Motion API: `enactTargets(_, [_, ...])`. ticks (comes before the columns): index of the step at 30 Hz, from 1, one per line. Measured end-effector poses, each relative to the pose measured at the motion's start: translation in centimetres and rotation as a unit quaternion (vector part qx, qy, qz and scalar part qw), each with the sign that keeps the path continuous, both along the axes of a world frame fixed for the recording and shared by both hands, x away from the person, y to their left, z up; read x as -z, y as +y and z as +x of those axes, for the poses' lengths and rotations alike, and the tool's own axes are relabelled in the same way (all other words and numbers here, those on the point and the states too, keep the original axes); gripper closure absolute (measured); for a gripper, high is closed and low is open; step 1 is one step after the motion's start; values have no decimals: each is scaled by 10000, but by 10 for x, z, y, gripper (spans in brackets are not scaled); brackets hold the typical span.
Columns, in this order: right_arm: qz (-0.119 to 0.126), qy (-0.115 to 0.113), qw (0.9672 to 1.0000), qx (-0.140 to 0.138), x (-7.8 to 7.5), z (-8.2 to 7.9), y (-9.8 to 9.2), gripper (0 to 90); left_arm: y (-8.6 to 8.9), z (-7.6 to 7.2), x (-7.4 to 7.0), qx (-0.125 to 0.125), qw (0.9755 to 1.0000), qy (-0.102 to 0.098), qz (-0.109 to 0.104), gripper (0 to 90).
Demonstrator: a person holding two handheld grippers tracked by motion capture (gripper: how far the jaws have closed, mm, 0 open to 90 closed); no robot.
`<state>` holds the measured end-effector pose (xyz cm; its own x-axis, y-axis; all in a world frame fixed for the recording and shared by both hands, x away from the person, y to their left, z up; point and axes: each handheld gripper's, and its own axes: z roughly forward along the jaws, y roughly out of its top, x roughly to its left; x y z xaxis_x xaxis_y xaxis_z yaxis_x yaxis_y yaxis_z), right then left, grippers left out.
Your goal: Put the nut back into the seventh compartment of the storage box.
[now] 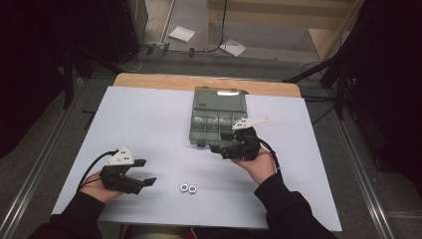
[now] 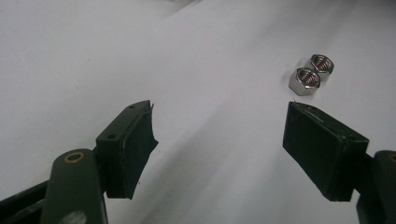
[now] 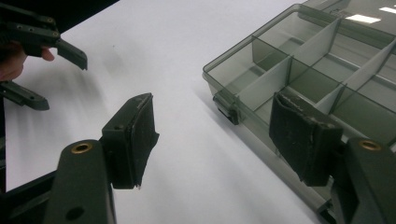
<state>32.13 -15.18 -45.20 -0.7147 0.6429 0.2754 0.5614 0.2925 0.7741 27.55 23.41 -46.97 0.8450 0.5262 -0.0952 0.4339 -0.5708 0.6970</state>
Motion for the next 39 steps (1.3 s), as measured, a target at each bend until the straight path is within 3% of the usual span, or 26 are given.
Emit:
enactTargets(3, [31,4,10000,-39,1,-3,1,318,-1,0,2,-12,9999,-34,-112,239])
enactTargets(11, [20,106,9997,-211,4,-9,7,319,-2,1,1,17,9999,-34,-95,239])
enactTargets(21, [19,-85,9994,-329,7,-13,11,311,-5,3,1,42,9999,-33,-96,240])
enactTargets(39, [-137,-112,9968,-777,21,-27,32,315,-9,7,2,135,9999,-15,-46,239])
